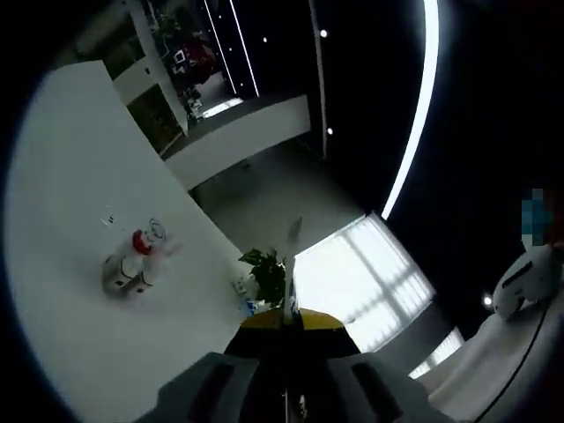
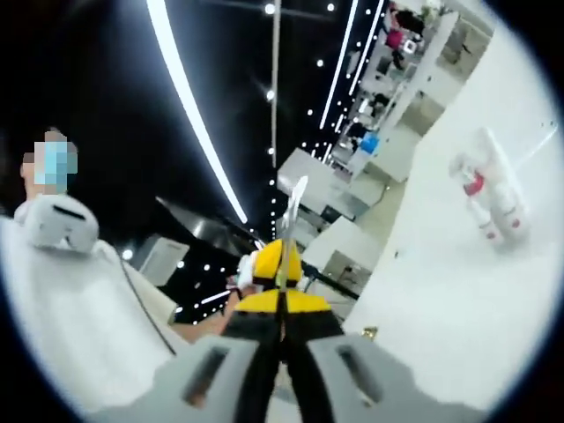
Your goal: Arrange the skincare products in the storage area until every visible bottle or jar stands upright without overlapping.
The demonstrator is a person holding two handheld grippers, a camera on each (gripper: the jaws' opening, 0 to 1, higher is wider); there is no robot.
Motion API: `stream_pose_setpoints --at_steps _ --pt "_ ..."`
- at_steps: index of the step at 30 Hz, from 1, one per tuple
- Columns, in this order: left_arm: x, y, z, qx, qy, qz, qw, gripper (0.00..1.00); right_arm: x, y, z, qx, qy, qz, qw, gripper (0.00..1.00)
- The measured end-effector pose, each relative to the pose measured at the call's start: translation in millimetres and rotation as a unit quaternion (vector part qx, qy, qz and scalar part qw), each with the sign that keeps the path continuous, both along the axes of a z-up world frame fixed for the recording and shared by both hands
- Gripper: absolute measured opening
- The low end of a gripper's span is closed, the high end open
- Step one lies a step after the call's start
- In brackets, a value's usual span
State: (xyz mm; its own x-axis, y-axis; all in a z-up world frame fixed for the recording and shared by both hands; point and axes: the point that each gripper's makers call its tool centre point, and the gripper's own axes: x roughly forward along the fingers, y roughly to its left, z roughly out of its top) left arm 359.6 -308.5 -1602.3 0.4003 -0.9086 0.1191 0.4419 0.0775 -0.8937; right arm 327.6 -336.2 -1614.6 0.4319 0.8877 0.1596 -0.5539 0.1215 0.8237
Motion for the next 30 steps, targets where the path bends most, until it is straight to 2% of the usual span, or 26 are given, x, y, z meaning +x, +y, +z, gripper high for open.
stream_pose_setpoints --at_steps 2,4,7,9,11,14,19,21,23,25,27,30 --pt "3.1 2.2 0.8 -0.009 0.006 -0.002 0.9999 0.02 3.0 1.6 -0.2 -0.005 0.001 -0.009 0.9999 0.00" --pt "5.6 3.6 4.2 -0.010 0.000 0.004 0.9999 0.02 8.8 1.9 -0.8 -0.013 -0.001 -0.030 0.9995 0.00" --pt "8.3 5.1 8.1 -0.018 0.003 0.009 0.9998 0.02 13.8 1.3 3.9 -0.002 -0.004 -0.052 0.9986 0.01" --pt "5.2 3.6 9.3 -0.005 -0.012 0.005 0.9999 0.01 18.7 -1.0 7.5 0.005 0.001 -0.073 0.9973 0.05" --pt "-1.7 1.0 9.6 0.002 -0.017 -0.011 0.9998 0.01 19.5 -2.6 11.2 0.011 0.003 -0.082 0.9966 0.03" --pt "-6.3 2.8 15.3 -0.010 -0.016 -0.015 0.9997 0.01 13.2 -0.1 19.6 0.012 -0.005 -0.075 0.9971 0.01" --pt "-13.7 3.6 20.1 -0.014 -0.024 -0.030 0.9992 0.01 2.8 1.1 25.4 -0.002 -0.020 -0.074 0.9971 0.01" --pt "-16.7 2.9 21.7 -0.011 -0.028 -0.033 0.9990 0.01 1.4 1.3 24.7 -0.007 -0.020 -0.076 0.9969 0.08" --pt "-26.2 -2.0 20.3 0.005 -0.034 -0.052 0.9980 0.01 -0.6 3.1 27.3 -0.004 -0.017 -0.077 0.9969 0.13" --pt "-32.3 -4.4 22.6 0.003 -0.041 -0.062 0.9972 0.01 -3.2 5.7 29.2 -0.004 -0.017 -0.072 0.9972 0.12" --pt "-40.2 -7.9 24.5 0.000 -0.040 -0.074 0.9965 0.01 -7.3 9.9 30.5 -0.009 -0.022 -0.066 0.9975 0.04" --pt "-40.6 -6.1 22.1 0.005 -0.041 -0.069 0.9967 0.01 -10.3 9.6 30.2 -0.011 -0.025 -0.064 0.9976 0.01"
